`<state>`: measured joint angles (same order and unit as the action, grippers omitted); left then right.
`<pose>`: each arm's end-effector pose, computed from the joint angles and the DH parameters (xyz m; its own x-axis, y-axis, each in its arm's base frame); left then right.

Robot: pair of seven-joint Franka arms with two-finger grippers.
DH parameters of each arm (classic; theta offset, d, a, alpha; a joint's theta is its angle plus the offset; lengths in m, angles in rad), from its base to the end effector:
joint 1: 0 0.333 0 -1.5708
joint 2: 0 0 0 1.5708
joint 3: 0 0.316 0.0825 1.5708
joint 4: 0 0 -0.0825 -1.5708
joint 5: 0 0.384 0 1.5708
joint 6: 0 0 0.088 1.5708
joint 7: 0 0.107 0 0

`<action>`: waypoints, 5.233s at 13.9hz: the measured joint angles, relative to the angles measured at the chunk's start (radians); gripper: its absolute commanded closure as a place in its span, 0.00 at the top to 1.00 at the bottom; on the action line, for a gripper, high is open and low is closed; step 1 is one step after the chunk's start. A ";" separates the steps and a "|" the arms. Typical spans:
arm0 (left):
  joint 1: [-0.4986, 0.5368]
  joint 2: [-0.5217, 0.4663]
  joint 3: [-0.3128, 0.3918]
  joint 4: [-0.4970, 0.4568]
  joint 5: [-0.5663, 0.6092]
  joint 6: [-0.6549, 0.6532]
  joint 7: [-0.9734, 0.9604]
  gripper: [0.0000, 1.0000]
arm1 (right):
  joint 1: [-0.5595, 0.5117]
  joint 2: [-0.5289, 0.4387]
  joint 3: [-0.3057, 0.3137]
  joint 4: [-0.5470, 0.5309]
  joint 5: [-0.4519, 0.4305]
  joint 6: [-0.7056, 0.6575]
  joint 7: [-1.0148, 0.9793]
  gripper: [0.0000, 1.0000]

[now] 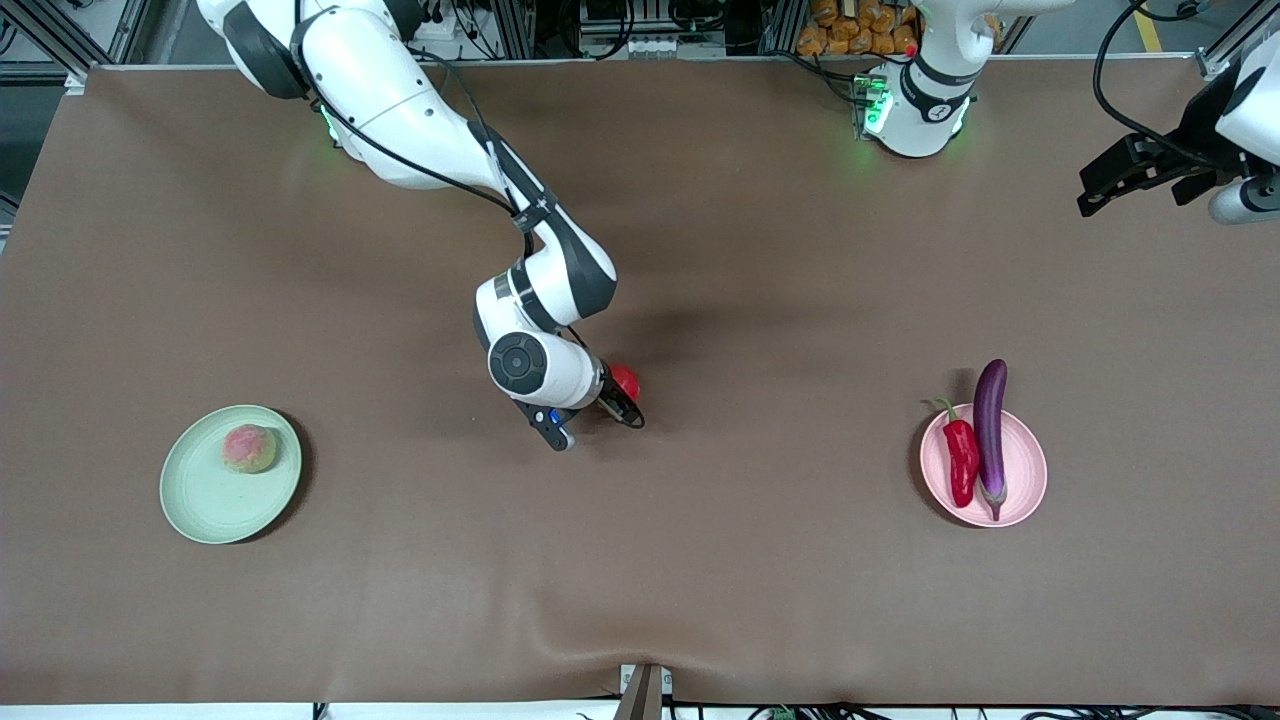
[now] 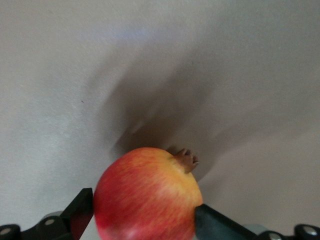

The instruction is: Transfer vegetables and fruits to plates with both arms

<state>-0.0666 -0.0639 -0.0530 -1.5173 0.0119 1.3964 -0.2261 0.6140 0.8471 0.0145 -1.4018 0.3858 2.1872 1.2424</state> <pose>0.5120 -0.0612 0.6687 0.9927 0.1088 -0.0522 0.1075 -0.9938 -0.0276 0.5798 0.4358 0.1938 0.6241 -0.7136 -0.3182 -0.7540 -0.6568 -0.0059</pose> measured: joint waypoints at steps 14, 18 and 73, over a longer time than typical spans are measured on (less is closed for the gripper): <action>-0.002 0.000 -0.012 -0.002 0.000 -0.025 0.000 1.00 | -0.371 -0.070 -0.026 0.230 -0.068 -0.638 -0.459 0.00; -0.002 0.000 -0.012 -0.002 0.000 -0.025 0.000 1.00 | -0.559 -0.068 -0.024 0.227 -0.281 -0.681 -0.857 0.00; 0.003 -0.029 -0.008 -0.006 0.001 -0.025 -0.004 1.00 | -0.625 -0.892 0.073 -0.091 -0.435 -0.799 -1.228 1.00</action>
<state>-0.0632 -0.0928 -0.0605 -1.5234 0.0126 1.3714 -0.2299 -0.0110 -0.0450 0.0870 -1.4928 -0.0496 1.3879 0.0149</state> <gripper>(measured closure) 0.000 0.000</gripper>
